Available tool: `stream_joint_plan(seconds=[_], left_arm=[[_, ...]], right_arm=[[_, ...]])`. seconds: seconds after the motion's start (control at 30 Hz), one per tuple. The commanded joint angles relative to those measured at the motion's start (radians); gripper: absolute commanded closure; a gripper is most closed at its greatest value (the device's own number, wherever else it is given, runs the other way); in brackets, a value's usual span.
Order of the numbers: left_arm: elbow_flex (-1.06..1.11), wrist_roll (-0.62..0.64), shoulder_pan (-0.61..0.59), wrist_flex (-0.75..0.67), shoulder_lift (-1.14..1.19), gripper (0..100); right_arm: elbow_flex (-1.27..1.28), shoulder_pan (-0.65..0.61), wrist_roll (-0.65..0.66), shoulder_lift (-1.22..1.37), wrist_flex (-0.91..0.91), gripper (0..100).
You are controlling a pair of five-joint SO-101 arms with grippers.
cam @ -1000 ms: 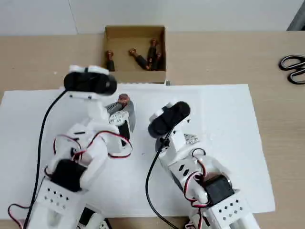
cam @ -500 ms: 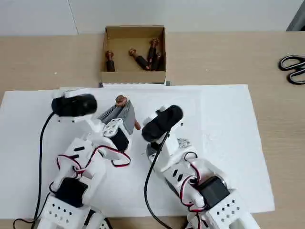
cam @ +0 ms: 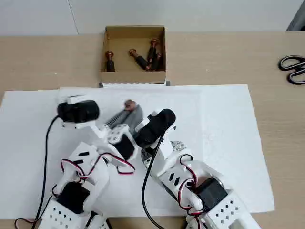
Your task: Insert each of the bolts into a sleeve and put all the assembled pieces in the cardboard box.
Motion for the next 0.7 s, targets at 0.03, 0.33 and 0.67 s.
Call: stream_joint_plan(seconds=[0.03,0.33,0.67], left_arm=[[-0.01,0.002,0.035,0.008,-0.018,99],[-0.004,-0.064,0.021,0.008,-0.018,99],[-0.004,-0.103,0.025,0.034,-0.018,99]], right_arm=[[-0.015,0.03,-0.014,-0.01,-0.028,99.6],[-0.015,0.03,-0.011,-0.012,-0.028,99.6],[-0.054,0.03,-0.009,-0.012,-0.028,99.5]])
